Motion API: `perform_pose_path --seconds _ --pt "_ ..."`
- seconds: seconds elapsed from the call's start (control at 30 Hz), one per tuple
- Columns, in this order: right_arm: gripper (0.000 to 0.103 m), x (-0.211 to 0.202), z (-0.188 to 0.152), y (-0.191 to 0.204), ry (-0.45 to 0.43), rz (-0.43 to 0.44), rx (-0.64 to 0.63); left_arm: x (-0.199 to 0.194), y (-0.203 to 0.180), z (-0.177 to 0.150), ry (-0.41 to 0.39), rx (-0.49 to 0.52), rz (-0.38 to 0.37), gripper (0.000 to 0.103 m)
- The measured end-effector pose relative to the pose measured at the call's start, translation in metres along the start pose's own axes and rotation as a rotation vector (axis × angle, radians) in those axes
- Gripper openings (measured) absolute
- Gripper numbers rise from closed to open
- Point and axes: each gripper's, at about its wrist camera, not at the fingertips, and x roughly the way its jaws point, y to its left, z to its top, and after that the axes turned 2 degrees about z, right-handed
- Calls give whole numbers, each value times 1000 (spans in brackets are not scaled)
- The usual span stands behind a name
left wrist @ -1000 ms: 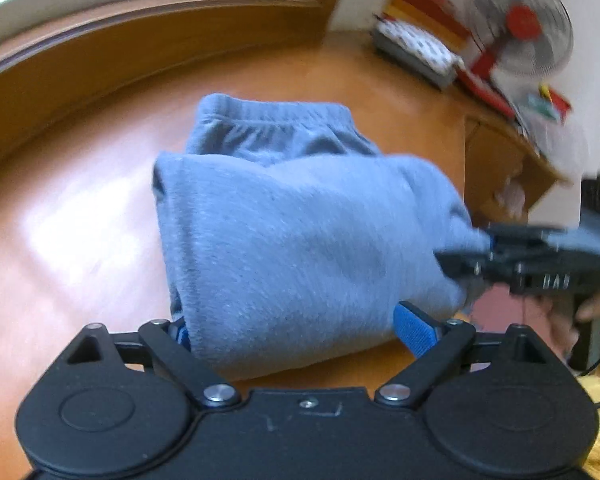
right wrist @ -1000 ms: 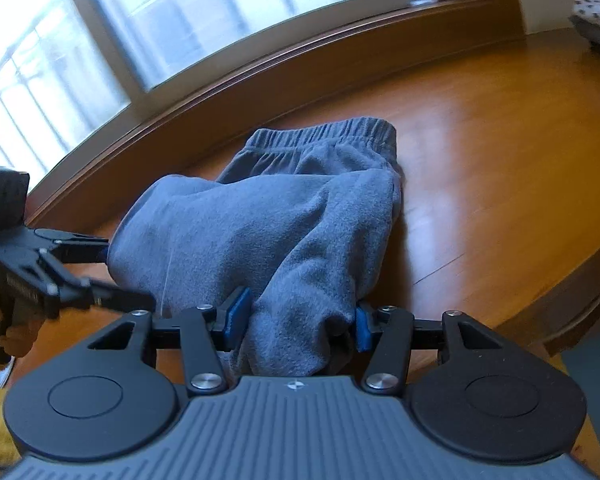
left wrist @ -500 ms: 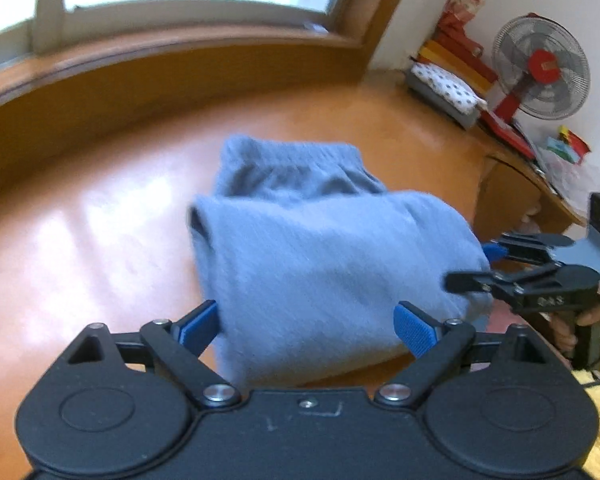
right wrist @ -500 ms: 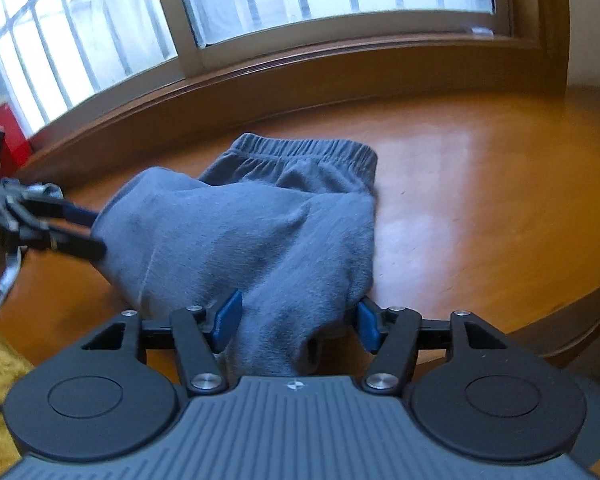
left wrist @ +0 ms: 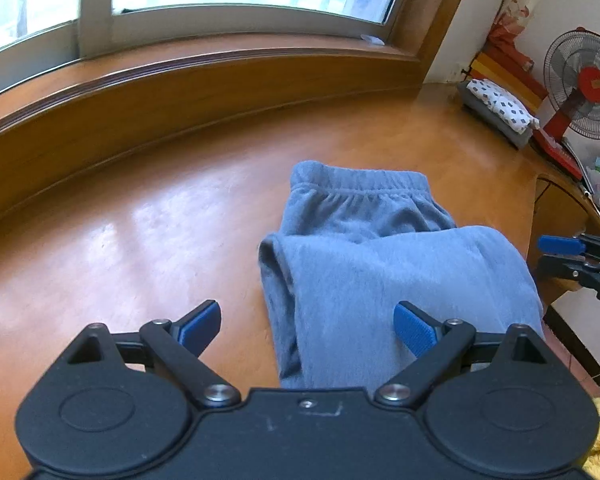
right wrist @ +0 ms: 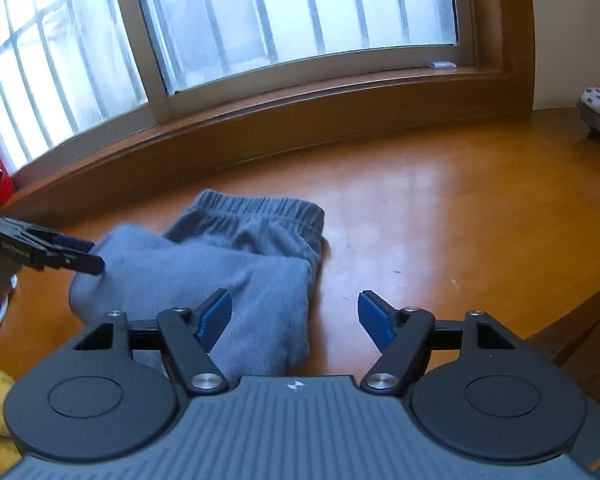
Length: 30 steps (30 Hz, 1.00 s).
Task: Fold clothes
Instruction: 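Grasp the folded bundle with the left gripper while the right gripper pinches it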
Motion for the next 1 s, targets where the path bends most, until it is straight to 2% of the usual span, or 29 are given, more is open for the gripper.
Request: perform_pose_path --seconds 0.3,0.33,0.37,0.4,0.43,0.47,0.5,0.53,0.63,0.77,0.9,1.0 --pt "73 37 -4 2 13 67 45 25 -9 14 0 -29 -73 91" --pt "72 42 -5 1 19 78 51 27 -10 15 -3 -27 -83 75" --pt "62 46 -5 0 25 89 57 27 -12 15 -7 -19 -93 65" --pt "34 50 -6 -1 32 101 63 28 -15 16 -10 -12 -103 63" --pt "18 51 -6 2 35 117 44 25 -18 16 -21 10 -100 53" --pt "10 52 -6 5 39 133 24 18 -21 16 -37 24 -90 47" --pt "10 48 -5 10 25 133 -3 11 -23 17 -54 26 -80 34" --pt "9 40 -3 14 0 143 -20 1 -23 19 -74 15 -85 31" --pt "9 13 9 20 -90 193 -26 -29 -21 29 -141 -11 -112 30" --pt "9 -12 34 18 -214 244 -33 -39 -27 51 -202 39 -82 29" --pt "9 4 62 4 -270 237 -65 -9 -23 80 -205 68 -46 30" --pt "10 49 77 -19 -246 189 -62 42 -15 97 -157 76 30 33"
